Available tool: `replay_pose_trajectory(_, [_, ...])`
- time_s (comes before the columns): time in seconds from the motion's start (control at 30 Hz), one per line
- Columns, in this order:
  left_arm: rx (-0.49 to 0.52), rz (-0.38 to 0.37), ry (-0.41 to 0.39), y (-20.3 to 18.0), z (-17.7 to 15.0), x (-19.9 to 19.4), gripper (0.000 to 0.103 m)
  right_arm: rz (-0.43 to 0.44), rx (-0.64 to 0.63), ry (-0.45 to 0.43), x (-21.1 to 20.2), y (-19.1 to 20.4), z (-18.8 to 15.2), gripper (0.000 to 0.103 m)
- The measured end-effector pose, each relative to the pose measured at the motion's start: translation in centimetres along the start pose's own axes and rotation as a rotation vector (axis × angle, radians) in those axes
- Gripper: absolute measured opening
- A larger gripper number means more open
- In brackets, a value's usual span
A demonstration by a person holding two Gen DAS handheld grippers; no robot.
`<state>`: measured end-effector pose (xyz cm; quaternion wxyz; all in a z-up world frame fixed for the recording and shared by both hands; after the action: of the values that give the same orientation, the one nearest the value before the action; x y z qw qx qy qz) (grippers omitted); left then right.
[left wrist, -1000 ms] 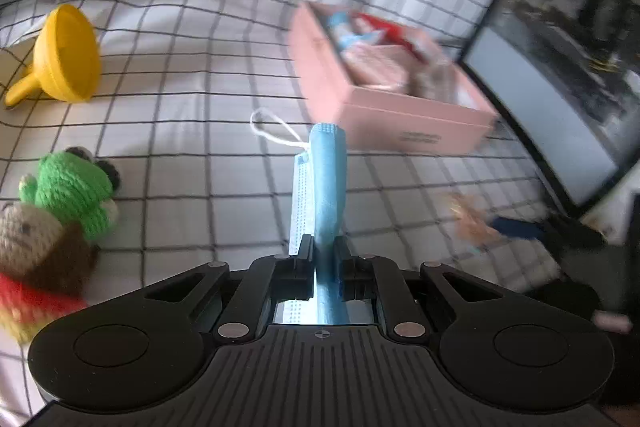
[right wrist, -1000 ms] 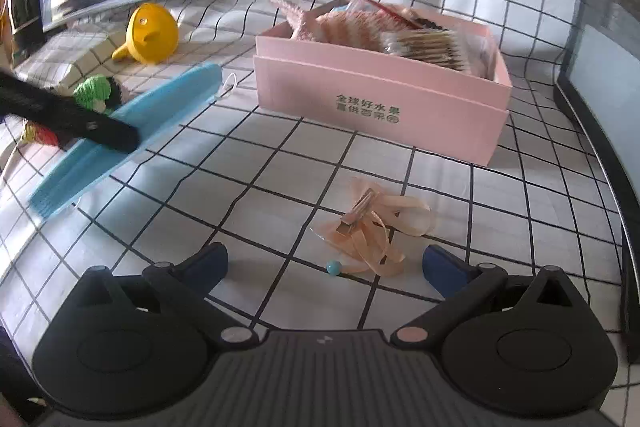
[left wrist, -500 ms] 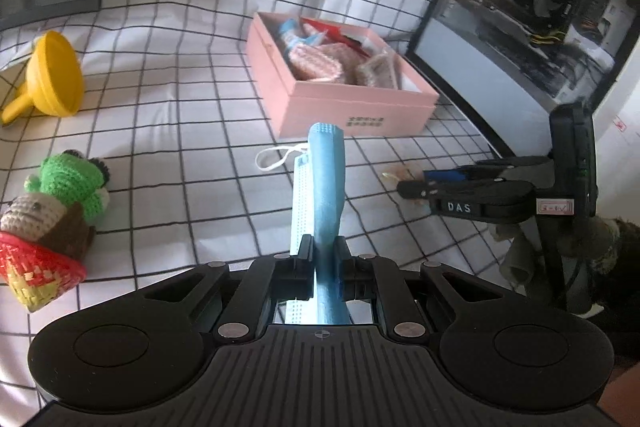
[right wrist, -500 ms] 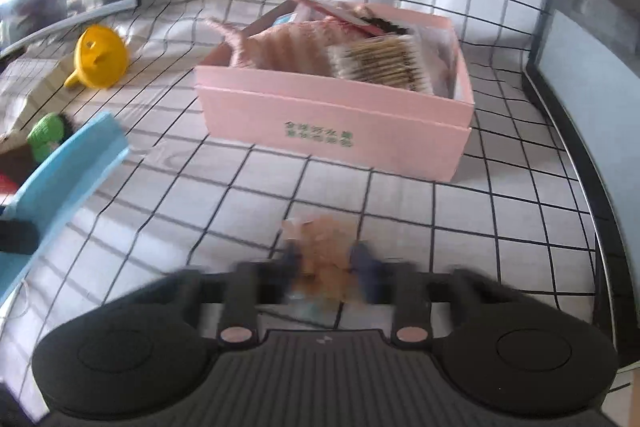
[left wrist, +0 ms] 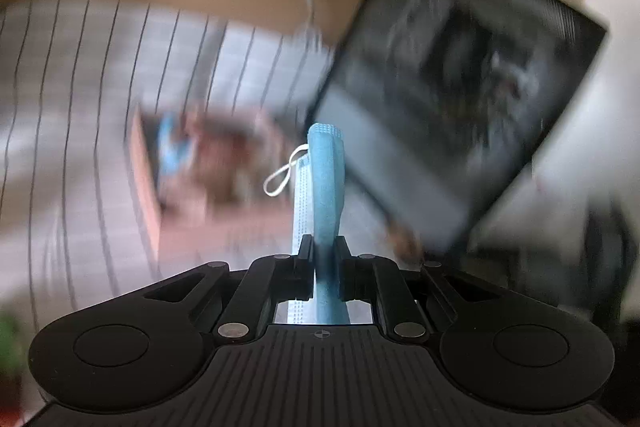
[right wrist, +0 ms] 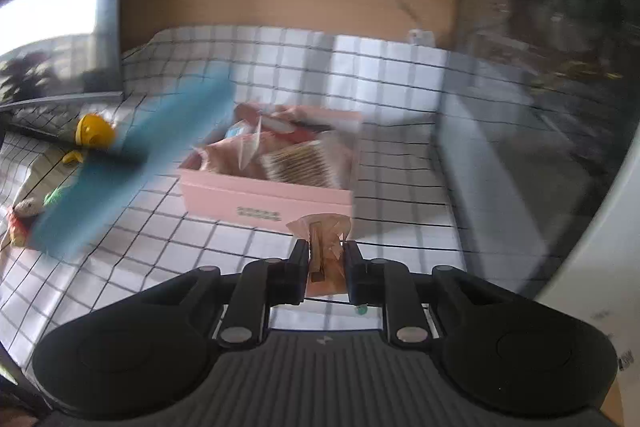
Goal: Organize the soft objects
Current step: 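Carry the mask and ribbon into the pink box and open both tools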
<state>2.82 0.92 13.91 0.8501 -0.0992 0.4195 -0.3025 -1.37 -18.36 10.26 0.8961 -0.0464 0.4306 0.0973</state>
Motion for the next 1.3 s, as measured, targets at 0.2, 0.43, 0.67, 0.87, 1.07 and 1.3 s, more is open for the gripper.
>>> replay_pose_trajectory(0.2, [-0.014,0.053,-0.166,0.8,9.7,4.7,0.013,-0.032,0.074,-0.019,-0.7,-2.5,-1.0,0.018])
replay_pose_trajectory(0.43, [-0.014,0.267,0.152,6.9,9.9,18.0,0.018,-0.026,0.081,-0.002,-0.2,-3.6,-3.1,0.018])
replay_pose_trajectory(0.67, [0.148,0.287,0.151,4.5,9.0,16.2,0.023,-0.022,0.095,0.037,0.8,-4.5,-4.5,0.018])
replay_pose_trajectory(0.87, [0.162,0.341,0.218,4.7,7.0,13.9,0.023,-0.025,0.071,0.008,1.4,-4.3,-2.9,0.018])
replay_pose_trajectory(1.07, [0.185,0.381,0.110,5.5,7.7,12.1,0.023,-0.022,0.029,-0.029,2.0,-3.6,-0.4,0.018])
replay_pose_trajectory(1.3, [0.301,0.296,0.093,2.9,10.3,13.5,0.024,0.018,-0.007,-0.028,2.6,-1.3,0.7,0.018])
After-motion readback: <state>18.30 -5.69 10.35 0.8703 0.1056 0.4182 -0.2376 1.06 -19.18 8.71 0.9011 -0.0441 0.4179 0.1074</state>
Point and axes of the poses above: each gripper's, at about its wrist camera, not at the fingertips, and x roughly the way its jaws point, y to its left, z to its top, the point moved 5 cm from there along x, roughly the way its jaws point, and after that the axes turned 10 degrees about y, right-handed, at the moved point
